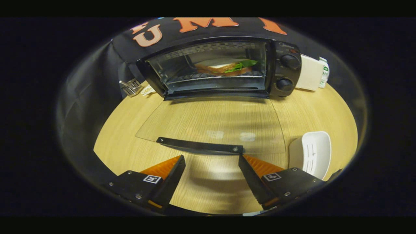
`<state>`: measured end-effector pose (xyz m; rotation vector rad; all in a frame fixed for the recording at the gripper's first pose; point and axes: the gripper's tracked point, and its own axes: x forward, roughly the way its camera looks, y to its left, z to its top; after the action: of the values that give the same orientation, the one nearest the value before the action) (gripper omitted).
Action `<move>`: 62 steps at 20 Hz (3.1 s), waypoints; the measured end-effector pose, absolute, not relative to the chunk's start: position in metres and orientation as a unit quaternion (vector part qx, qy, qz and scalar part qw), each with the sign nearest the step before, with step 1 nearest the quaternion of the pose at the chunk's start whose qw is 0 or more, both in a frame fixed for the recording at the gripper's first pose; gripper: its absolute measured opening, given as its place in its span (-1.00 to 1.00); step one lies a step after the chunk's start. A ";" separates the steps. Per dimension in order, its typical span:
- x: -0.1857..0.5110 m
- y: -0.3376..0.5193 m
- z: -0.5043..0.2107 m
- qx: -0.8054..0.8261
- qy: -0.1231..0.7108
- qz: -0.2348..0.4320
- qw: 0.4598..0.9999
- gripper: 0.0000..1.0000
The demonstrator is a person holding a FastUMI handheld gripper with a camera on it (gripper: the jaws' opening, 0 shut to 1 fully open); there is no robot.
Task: Open the toaster oven, put the food inside, and close the toaster oven door.
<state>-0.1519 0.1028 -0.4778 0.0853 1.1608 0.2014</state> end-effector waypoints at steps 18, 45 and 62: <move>-0.057 0.118 -0.388 0.052 0.452 0.112 0.883 0.95; 0.012 0.020 0.001 -0.043 0.014 0.033 0.998 0.97; -0.013 0.001 0.067 -0.065 -0.053 0.037 0.996 0.99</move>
<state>-0.0125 0.0010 0.0673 -0.1312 -0.1064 0.0738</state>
